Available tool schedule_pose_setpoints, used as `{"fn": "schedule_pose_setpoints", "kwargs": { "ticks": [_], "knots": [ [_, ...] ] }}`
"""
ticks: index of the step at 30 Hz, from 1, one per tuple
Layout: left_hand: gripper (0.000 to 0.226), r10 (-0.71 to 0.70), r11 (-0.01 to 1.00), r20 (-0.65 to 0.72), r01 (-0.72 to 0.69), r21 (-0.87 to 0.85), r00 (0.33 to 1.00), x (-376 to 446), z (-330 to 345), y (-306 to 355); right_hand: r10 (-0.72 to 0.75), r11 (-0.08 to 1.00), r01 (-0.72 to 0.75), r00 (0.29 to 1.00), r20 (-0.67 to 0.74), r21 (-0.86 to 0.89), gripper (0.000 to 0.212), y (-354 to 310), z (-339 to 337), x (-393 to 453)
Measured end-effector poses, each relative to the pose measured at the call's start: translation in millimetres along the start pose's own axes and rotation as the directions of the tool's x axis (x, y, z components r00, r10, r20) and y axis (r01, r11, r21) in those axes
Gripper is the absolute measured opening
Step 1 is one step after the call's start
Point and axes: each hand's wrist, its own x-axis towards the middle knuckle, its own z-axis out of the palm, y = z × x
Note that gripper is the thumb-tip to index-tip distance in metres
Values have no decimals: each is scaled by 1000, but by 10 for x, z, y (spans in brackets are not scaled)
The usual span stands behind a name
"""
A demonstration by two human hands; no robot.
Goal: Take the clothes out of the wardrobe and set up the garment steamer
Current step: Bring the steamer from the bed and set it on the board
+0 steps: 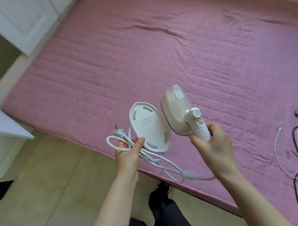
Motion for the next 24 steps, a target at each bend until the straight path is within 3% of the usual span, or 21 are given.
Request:
{"fn": "schedule_pose_setpoints", "kwargs": {
  "ticks": [13,24],
  "knots": [
    [20,-19,967,-267,-51,-251,964,-899,-1818,-109,-235,962,255,955,179,-96,22,-660,693,-1337],
    [22,-122,891,-444,-100,-444,888,-1766,-3513,-569,-271,936,337,872,408,-98,19,-977,1486,-2853]
  ]
}}
